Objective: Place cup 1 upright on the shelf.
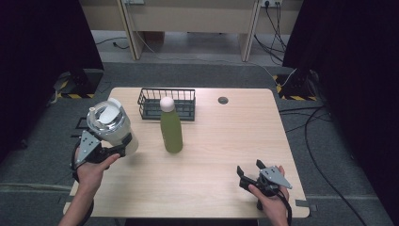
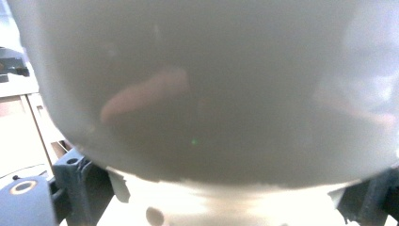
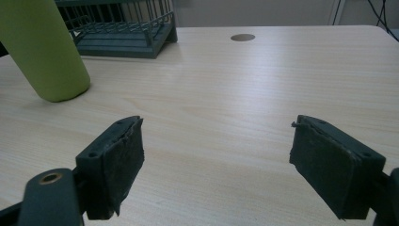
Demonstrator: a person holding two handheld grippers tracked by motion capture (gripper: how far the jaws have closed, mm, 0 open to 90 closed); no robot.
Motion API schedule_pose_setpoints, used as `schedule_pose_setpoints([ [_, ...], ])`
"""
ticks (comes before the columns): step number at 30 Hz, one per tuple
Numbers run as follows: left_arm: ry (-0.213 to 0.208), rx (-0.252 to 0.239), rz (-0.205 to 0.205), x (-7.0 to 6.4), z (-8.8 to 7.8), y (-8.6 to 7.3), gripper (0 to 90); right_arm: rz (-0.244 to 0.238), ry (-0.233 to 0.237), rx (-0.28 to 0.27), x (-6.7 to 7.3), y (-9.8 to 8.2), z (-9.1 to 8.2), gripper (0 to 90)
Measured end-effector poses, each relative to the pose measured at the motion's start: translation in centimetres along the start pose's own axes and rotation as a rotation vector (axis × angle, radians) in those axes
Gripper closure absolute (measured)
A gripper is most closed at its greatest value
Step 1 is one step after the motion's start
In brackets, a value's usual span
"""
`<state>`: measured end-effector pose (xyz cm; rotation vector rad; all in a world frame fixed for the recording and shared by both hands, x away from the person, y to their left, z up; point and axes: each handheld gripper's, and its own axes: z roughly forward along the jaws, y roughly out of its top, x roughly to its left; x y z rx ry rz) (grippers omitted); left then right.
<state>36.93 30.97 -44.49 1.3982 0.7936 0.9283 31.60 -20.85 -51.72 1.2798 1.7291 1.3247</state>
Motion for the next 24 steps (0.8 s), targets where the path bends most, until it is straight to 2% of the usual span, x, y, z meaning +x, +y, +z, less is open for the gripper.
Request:
schedule_pose_setpoints([
  [7,0.008,-0.015,-0.009,0.3,1.5,0.5,9.1,0.002,-0.002,-0.002,0.0,0.0,0.0,17.7],
  [24,0.022,-0.029,-0.011,0.9,3.4,1.5,9.1,0.005,-0.008,-0.007,-0.1,0.0,0.0,17.9],
])
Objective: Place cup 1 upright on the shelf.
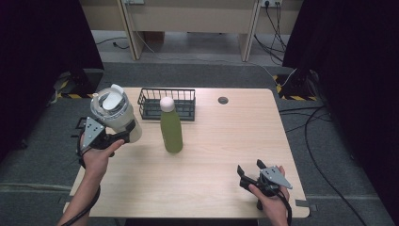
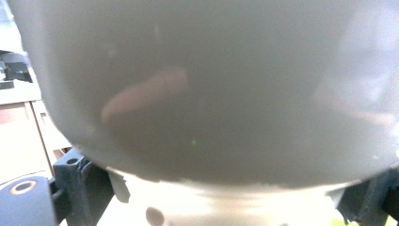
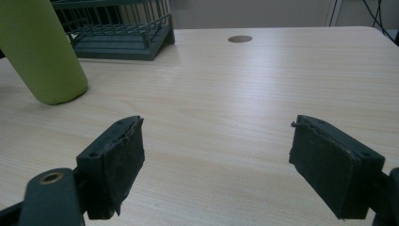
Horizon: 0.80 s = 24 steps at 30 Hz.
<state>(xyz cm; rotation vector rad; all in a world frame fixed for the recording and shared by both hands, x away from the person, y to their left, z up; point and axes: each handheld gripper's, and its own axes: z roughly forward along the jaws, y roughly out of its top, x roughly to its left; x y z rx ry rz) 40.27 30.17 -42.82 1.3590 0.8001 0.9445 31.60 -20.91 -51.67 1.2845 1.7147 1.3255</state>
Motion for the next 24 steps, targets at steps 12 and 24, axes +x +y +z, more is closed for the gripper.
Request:
schedule_pose_setpoints([
  [12,0.002,-0.005,-0.003,0.3,1.8,0.4,9.1,0.003,0.000,0.002,-0.1,-0.1,0.0,18.0],
  [24,0.024,-0.004,0.006,0.8,3.3,0.8,9.2,-0.001,-0.001,0.003,-0.1,-0.1,0.0,18.1],
])
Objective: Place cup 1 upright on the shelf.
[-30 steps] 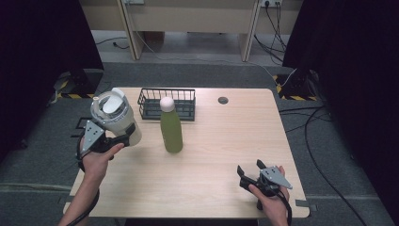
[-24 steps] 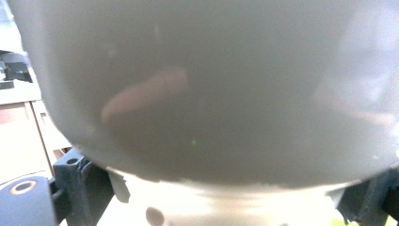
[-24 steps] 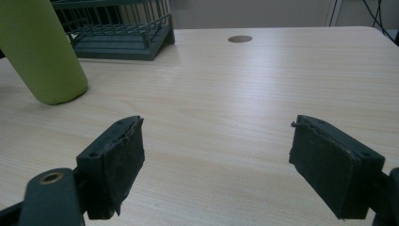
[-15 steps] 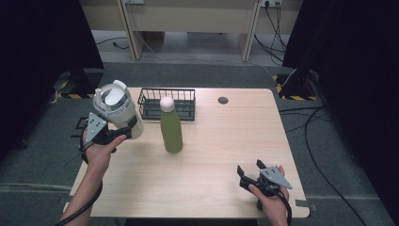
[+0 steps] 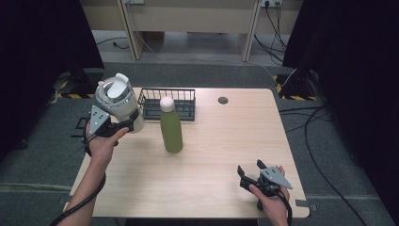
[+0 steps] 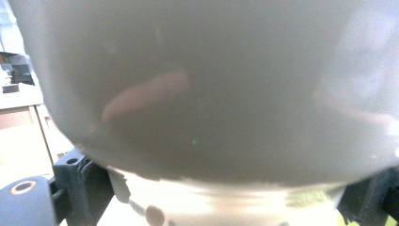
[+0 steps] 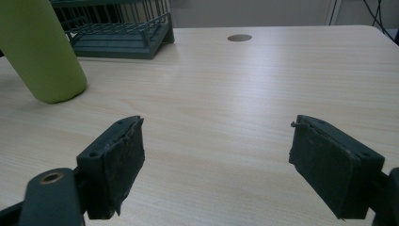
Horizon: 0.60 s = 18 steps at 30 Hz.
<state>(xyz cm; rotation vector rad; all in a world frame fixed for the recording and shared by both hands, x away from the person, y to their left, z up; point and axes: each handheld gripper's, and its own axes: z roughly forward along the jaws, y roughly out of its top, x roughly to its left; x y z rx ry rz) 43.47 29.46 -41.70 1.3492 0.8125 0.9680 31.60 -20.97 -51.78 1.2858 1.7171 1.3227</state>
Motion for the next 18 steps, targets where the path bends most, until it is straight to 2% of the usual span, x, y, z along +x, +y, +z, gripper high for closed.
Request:
schedule_pose_setpoints([
  [2,-0.023,-0.001,-0.009,-0.1,0.3,0.0,9.1,0.000,0.002,0.002,0.1,0.0,0.0,18.1],
  [3,0.000,0.000,0.001,0.0,0.6,0.1,9.1,0.001,0.002,0.001,0.1,0.0,0.0,18.1],
  [14,-0.002,0.001,-0.002,0.1,2.2,0.3,9.1,0.003,0.000,-0.003,0.0,0.0,0.0,18.2],
  [15,-0.027,-0.007,0.000,0.2,2.5,0.3,9.1,0.003,0.000,-0.003,0.0,0.0,0.0,18.2],
  [16,-0.004,0.001,-0.005,0.2,2.6,0.3,9.2,0.004,0.001,-0.002,0.0,0.0,0.0,18.2],
  [18,-0.019,-0.005,-0.003,0.3,3.0,0.4,9.2,0.002,-0.001,-0.003,-0.1,0.0,0.0,18.2],
])
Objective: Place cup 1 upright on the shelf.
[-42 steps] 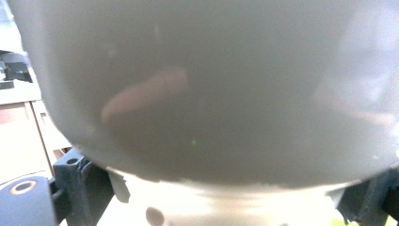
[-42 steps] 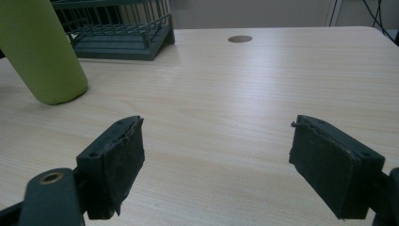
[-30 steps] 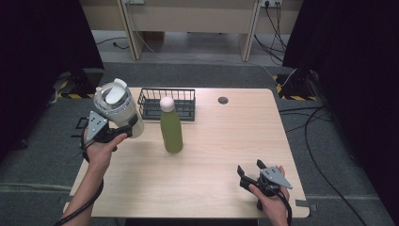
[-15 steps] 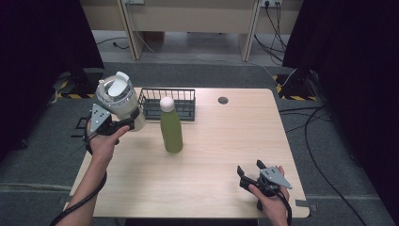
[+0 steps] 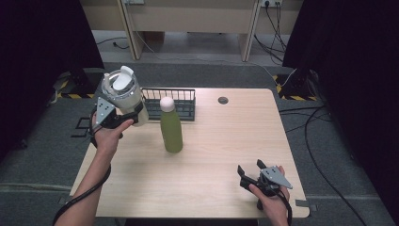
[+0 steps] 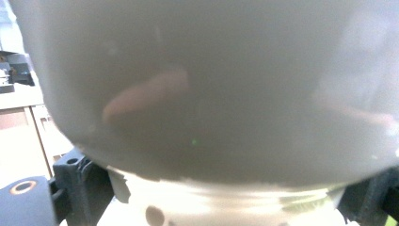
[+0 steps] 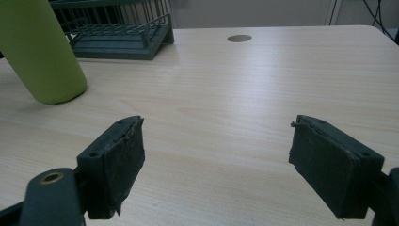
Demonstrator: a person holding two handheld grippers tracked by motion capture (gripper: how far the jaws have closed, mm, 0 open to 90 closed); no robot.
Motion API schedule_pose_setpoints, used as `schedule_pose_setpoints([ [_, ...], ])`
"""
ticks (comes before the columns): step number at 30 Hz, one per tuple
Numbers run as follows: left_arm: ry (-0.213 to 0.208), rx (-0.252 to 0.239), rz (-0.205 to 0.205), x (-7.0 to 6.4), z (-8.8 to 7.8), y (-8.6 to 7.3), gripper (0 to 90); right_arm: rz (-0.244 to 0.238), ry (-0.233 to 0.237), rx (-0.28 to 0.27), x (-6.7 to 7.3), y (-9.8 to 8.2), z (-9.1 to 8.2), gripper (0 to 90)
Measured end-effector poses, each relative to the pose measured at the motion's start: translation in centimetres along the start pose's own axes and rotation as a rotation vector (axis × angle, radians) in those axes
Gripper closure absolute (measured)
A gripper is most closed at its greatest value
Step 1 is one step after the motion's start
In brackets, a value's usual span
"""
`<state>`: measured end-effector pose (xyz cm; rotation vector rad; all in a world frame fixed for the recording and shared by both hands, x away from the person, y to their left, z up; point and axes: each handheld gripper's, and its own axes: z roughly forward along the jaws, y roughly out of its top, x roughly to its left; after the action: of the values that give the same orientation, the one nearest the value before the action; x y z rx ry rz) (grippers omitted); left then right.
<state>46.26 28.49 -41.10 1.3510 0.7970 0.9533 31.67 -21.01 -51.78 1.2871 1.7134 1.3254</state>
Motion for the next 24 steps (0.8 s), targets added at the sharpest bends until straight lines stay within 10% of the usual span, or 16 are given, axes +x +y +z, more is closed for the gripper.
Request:
schedule_pose_setpoints([
  [24,0.005,-0.001,-0.022,0.3,3.2,0.5,9.2,0.009,-0.003,0.004,-0.1,-0.1,0.1,18.4],
])
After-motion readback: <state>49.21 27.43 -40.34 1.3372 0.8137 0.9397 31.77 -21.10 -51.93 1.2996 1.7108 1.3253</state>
